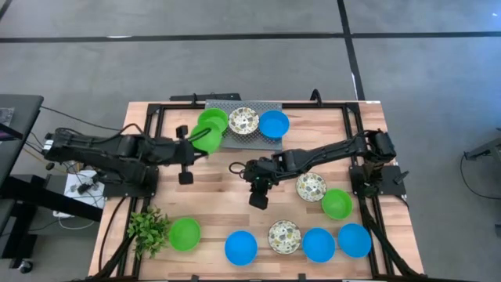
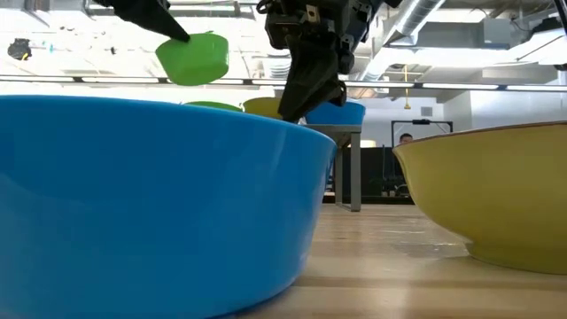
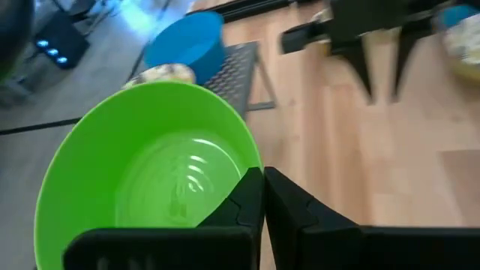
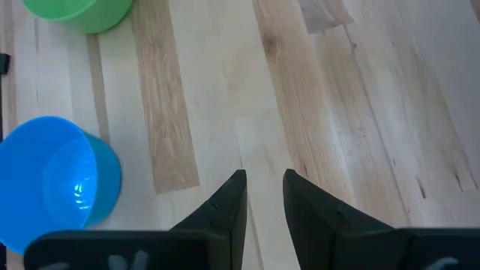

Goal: Pick & Place Mini bowls
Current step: Stack the green bowl on top of the other green bowl on the shelf

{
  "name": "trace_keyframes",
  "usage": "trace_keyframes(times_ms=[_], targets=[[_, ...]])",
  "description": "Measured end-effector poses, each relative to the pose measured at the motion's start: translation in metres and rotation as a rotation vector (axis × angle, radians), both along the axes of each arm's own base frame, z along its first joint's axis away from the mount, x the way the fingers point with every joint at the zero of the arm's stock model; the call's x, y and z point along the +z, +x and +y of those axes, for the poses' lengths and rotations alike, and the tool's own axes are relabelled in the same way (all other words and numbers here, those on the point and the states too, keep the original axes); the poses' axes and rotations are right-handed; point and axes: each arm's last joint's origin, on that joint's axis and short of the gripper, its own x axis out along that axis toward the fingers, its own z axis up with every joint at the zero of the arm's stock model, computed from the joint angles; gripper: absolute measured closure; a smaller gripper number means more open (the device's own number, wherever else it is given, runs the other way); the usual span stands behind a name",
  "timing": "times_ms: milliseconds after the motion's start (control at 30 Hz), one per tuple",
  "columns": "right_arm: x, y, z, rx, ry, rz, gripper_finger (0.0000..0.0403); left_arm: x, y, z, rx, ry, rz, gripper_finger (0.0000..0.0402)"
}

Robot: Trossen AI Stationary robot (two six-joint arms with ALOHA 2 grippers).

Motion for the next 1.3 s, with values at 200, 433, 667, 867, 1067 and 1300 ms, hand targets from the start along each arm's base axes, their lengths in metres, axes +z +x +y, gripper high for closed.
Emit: trace_keyframes(times_ms=[200, 433, 667, 867, 1067, 1300], targets=[[0.001, 0.001, 0.000, 0.000, 0.002, -0.012, 0.0326, 0.000, 0.001, 0.026, 0.068, 0.066, 0.027, 0.0395], [0.001, 0.001, 0.000, 0.000, 0.001, -0.011, 0.0326, 0.001, 0.001, 0.047, 0.099, 0.105, 0.043, 0.0395], [0.001, 0.002, -0.001, -0.003, 0.002, -0.018, 0.0326, -0.002, 0.008, 0.060, 0.067, 0.100, 0.036, 0.0395], [0.002, 0.004, -0.001, -0.003, 0.005, -0.044, 0.0326, -0.015, 0.018, 0.070, 0.067, 0.087, 0.103, 0.0394], [0.003, 0.005, -0.001, -0.003, 0.006, -0.054, 0.0326, -0.027, 0.025, 0.077, 0.066, 0.055, 0.152, 0.0394], [0.003, 0.005, -0.001, 0.014, -0.005, -0.056, 0.0326, -0.034, 0.026, 0.090, 0.115, 0.043, 0.187, 0.0385]])
